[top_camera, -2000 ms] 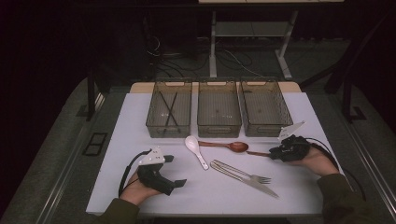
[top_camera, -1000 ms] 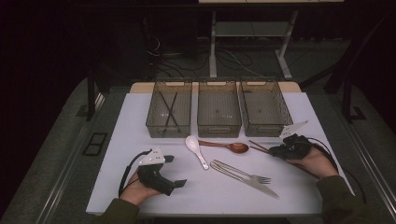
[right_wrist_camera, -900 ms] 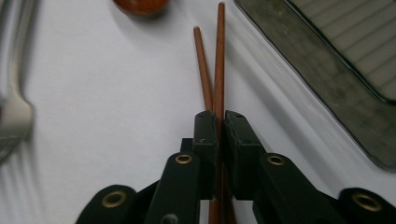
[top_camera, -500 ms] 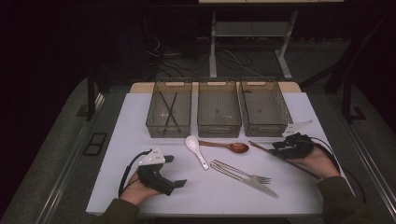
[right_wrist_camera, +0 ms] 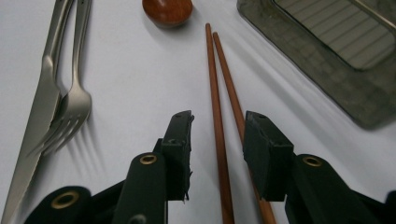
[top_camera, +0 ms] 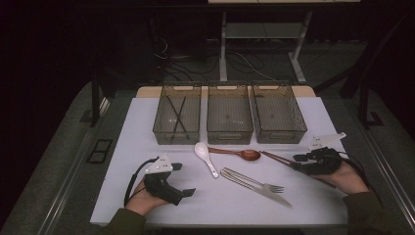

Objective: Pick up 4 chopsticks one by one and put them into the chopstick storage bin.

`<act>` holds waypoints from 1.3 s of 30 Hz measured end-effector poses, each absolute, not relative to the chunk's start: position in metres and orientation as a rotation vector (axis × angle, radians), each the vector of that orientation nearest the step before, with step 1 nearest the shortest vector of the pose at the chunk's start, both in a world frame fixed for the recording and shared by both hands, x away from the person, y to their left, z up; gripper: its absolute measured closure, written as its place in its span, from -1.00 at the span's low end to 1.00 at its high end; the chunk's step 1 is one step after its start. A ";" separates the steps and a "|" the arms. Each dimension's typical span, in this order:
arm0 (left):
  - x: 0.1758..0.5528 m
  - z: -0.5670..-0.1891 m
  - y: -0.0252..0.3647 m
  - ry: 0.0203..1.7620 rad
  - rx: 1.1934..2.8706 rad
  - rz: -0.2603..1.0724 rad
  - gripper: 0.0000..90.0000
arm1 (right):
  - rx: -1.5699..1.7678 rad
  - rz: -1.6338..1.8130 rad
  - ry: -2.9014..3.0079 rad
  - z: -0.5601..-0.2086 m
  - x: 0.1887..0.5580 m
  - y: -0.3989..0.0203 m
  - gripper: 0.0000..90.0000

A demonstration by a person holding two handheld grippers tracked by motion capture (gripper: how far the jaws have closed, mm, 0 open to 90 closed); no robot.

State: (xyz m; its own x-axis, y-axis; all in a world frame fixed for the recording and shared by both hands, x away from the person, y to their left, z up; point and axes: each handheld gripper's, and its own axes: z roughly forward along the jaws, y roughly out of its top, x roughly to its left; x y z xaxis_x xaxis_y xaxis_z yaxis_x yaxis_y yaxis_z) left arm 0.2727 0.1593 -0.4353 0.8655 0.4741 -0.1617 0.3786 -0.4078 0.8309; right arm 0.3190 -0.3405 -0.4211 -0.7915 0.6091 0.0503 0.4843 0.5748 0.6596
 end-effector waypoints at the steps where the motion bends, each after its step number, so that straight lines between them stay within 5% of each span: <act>1: 0.273 -0.435 0.159 0.621 2.043 0.120 -1.00 | 0.924 1.014 2.618 -0.421 0.317 -0.343 0.39; 25: 0.272 -0.435 0.159 0.619 2.043 0.120 -1.00 | 0.996 0.921 2.645 -0.441 0.293 -0.383 0.81; 39: 0.272 -0.435 0.159 0.620 2.041 0.122 -1.00 | 0.925 0.937 2.677 -0.443 0.295 -0.386 0.87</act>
State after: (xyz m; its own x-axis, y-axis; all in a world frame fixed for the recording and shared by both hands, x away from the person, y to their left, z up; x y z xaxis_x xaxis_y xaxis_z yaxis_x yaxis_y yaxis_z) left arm 0.2721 0.1591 -0.4351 0.8657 0.4740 -0.1610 0.3774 -0.4065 0.8321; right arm 0.2951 -0.3861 -0.4426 -0.7964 0.6025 0.0517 0.5032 0.6128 0.6093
